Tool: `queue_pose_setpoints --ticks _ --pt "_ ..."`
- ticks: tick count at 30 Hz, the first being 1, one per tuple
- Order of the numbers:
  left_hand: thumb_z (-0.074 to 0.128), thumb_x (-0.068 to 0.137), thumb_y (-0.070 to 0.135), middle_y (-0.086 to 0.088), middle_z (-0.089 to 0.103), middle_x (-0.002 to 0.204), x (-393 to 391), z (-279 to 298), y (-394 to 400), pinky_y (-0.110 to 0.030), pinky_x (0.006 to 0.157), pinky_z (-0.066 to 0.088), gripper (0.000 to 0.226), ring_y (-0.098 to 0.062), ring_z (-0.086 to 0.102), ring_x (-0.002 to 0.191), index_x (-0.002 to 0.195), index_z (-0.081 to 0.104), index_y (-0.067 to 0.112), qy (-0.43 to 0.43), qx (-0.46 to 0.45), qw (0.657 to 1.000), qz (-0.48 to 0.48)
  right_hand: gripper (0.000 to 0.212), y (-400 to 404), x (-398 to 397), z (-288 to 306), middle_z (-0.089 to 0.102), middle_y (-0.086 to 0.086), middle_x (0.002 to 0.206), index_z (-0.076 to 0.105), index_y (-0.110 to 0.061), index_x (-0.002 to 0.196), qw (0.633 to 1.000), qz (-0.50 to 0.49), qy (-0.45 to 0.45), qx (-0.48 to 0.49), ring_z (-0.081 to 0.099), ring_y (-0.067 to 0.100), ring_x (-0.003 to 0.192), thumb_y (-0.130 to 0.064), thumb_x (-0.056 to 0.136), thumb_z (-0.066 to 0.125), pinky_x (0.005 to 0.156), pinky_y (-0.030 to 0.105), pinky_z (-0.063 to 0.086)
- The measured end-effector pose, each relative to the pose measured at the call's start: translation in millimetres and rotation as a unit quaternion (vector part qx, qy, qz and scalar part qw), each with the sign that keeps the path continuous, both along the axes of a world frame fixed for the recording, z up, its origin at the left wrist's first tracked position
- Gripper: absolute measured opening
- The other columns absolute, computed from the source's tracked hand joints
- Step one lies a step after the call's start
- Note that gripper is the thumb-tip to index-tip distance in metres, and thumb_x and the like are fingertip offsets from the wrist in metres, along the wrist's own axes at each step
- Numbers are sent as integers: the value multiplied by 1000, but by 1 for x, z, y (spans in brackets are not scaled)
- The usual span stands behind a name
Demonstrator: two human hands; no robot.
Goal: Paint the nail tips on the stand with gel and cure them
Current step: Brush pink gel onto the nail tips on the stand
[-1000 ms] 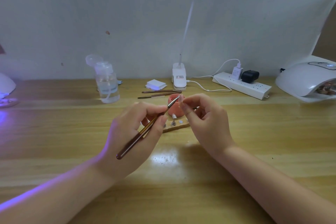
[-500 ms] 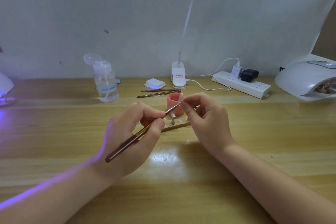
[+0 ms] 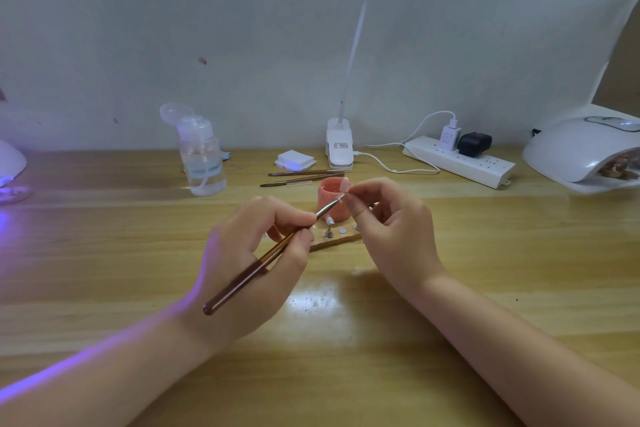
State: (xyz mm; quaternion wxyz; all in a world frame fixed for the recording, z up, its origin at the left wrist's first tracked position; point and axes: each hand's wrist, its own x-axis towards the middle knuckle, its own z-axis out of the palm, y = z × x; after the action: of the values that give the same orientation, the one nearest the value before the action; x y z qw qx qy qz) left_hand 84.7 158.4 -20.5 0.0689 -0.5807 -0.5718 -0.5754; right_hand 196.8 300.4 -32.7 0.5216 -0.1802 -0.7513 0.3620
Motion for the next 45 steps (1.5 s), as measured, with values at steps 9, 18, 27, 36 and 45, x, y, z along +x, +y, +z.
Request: queue_pose_setpoints --ticks 9,18,27,36,45 --pt "65 85 34 24 70 91 1 4 2 -5 75 42 14 0 63 86 97 66 41 -27 -36 999 20 8 0 0 0 71 -15 73 67 -23 81 1000 -5 -3 -5 46 4 45 -18 87 70 49 13 36" --pt "55 84 43 18 72 87 -1 7 2 -17 75 50 16 -9 67 86 95 65 38 -78 -22 997 7 8 -2 0 1 71 -11 73 68 -21 81 999 23 14 -24 50 3 44 -18 88 70 48 11 37" --pt "53 80 38 9 70 78 -2 4 0 -28 69 49 18 -16 62 75 85 66 27 -65 -25 998 -7 7 -1 0 1 73 -8 75 68 -24 82 999 22 7 -35 53 5 48 -24 89 69 48 27 47" --pt "62 85 33 15 72 84 0 4 2 -21 72 48 11 -7 63 81 94 67 37 -57 -40 997 14 7 -1 1 1 67 -20 67 69 -20 81 1000 -3 15 12 50 2 46 -16 85 72 49 9 33" --pt "55 83 40 18 70 85 -1 5 2 -14 74 42 17 -4 60 81 95 66 35 -48 -30 998 24 13 -2 3 3 60 -36 68 66 -27 83 996 -50 -7 79 53 0 51 -16 85 71 51 7 32"
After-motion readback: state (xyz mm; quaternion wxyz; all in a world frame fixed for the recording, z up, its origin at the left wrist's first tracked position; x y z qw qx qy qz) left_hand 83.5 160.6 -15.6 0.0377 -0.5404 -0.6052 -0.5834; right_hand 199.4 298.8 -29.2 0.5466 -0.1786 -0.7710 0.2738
